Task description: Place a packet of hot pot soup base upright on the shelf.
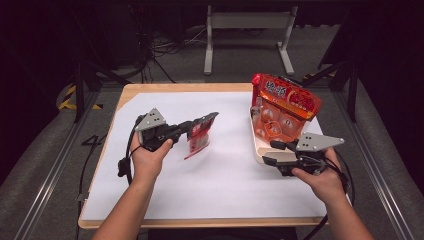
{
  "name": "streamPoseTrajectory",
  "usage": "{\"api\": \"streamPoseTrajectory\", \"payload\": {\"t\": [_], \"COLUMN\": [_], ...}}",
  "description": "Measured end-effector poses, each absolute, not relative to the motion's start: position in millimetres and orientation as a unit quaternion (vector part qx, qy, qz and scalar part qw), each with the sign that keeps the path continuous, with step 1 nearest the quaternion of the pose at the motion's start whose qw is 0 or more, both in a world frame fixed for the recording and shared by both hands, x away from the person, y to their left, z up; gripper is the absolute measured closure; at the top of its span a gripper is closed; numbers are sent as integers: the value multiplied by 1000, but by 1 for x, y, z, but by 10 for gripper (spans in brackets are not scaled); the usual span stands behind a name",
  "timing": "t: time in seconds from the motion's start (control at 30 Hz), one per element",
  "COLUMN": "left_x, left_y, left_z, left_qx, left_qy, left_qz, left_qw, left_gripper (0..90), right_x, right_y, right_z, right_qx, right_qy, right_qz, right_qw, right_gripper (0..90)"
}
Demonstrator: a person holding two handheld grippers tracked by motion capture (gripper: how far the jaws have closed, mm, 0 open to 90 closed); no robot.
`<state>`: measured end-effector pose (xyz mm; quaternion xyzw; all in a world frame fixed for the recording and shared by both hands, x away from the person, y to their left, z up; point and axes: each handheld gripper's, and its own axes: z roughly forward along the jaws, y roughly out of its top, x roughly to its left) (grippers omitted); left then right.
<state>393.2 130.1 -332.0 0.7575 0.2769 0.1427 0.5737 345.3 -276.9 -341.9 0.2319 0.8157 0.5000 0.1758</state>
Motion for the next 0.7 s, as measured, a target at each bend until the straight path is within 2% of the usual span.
{"api": "streamPoseTrajectory", "payload": {"t": [0.5, 0.7], "left_x": [364, 358], "left_y": [97, 88], "left_z": [-306, -305], "left_qx": [775, 778], "left_qy": [185, 165], "left_qz": [110, 92], "left_qw": [594, 599], "left_gripper": [900, 900], "right_x": [371, 378], "right_y": [-249, -240], "right_z": [-326, -324], "right_qx": [201, 177], "right_qy": [808, 812], "right_qz": [521, 531], "right_qw": [191, 166], "right_gripper": [495, 561]}}
